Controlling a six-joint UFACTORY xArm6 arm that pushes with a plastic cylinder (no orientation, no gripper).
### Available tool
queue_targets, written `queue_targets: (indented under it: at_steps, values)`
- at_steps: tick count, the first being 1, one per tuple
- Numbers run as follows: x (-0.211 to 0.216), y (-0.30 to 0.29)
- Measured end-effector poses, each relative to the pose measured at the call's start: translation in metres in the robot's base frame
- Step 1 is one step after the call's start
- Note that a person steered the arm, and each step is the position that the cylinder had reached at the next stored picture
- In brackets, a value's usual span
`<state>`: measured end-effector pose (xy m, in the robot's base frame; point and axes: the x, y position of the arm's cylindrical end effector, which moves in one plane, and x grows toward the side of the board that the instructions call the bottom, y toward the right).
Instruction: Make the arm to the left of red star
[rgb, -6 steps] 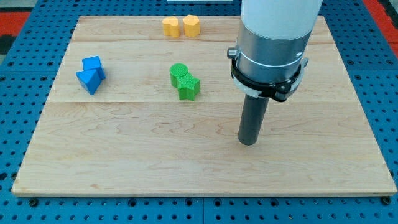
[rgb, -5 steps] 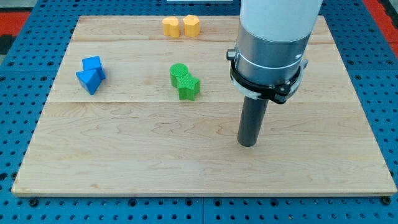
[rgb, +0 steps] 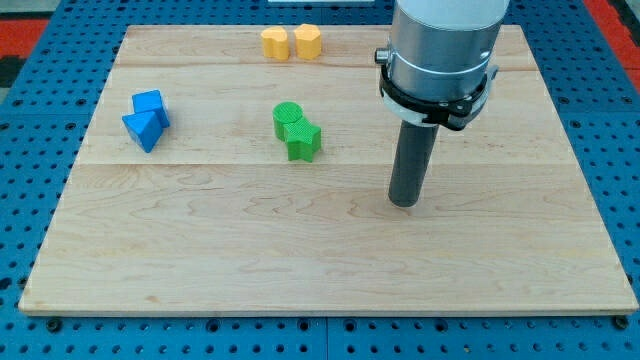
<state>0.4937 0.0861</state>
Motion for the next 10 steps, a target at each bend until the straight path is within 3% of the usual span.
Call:
queue_targets:
  at_steps: [1,2,10]
  values:
    - [0.004,0.025]
    - [-0.02,0.05]
    - [-0.042,0.058]
